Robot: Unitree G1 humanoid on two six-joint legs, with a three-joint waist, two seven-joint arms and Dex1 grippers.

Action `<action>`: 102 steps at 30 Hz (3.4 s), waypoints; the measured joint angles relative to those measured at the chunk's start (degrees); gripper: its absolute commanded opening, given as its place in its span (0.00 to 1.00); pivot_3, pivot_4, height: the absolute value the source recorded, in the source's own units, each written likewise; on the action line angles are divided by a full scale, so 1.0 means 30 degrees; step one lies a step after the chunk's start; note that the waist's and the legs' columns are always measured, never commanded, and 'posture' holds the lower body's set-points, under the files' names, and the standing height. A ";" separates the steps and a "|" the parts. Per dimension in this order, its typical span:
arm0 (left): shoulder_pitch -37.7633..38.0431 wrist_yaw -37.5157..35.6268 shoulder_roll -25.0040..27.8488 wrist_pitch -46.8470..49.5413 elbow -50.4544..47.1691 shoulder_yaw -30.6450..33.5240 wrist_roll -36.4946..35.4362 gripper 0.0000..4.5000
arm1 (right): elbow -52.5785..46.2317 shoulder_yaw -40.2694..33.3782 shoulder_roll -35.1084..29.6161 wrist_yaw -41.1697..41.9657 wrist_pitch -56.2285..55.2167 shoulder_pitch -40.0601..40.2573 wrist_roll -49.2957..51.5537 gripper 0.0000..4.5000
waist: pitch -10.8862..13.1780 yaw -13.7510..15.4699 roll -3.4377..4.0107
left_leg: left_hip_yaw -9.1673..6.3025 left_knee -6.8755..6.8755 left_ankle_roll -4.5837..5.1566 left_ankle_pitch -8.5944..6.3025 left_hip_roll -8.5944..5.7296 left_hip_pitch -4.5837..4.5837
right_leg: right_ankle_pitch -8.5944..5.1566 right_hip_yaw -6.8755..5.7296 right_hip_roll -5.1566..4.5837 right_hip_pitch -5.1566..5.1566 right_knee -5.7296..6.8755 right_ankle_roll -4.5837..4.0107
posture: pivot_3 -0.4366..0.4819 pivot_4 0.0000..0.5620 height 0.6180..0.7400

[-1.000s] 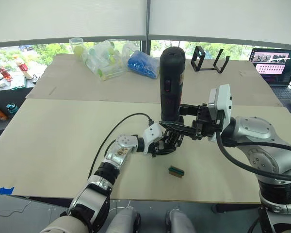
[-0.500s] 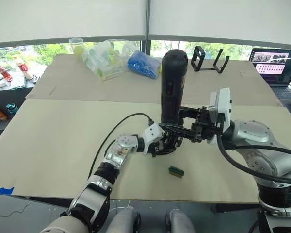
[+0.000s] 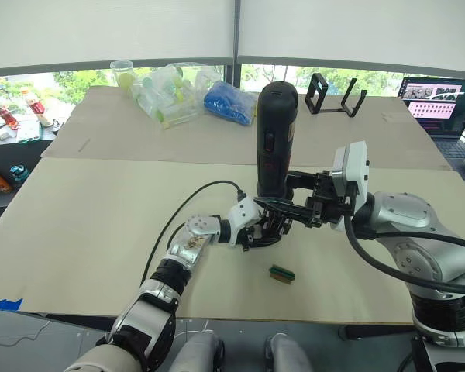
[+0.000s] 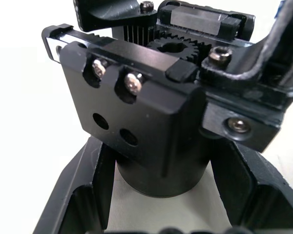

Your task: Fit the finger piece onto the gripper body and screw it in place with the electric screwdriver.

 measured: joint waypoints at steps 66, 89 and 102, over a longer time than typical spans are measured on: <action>0.0009 -0.0304 0.0233 0.0793 -0.0216 0.0096 -0.0194 0.94 | -0.0755 -0.1963 -0.0874 -0.0788 0.2090 -0.1145 0.6490 0.43 | -0.0014 0.0017 0.0005 | -0.0013 -0.0035 -0.0004 0.0000 0.0001 0.0010 | 0.0000 0.0012 -0.0021 0.0012 -0.0028 -0.0001 | 0.48 0.27 1.00; 0.6231 -0.7826 1.4659 1.0960 -1.6201 0.4286 -0.8096 1.00 | 1.3985 0.0146 -0.9776 -0.0799 1.4814 -0.1130 0.8615 0.43 | 0.0091 -0.0503 0.0181 | 0.0006 -0.0149 -0.0019 0.0018 0.0018 0.0023 | -0.0016 0.0077 -0.0183 0.0000 -0.0089 -0.0030 | 0.48 0.27 1.00; 0.9291 -0.5876 1.6223 1.3449 -1.7092 0.7132 -0.9924 1.00 | 1.7157 0.2780 -1.0531 0.7831 0.2354 -0.1157 -0.0992 1.00 | 0.0171 -0.0481 0.0291 | 0.0034 -0.0139 -0.0024 0.0021 0.0004 0.0007 | -0.0013 -0.0027 -0.0037 -0.0031 -0.0068 -0.0017 | 0.48 0.27 1.00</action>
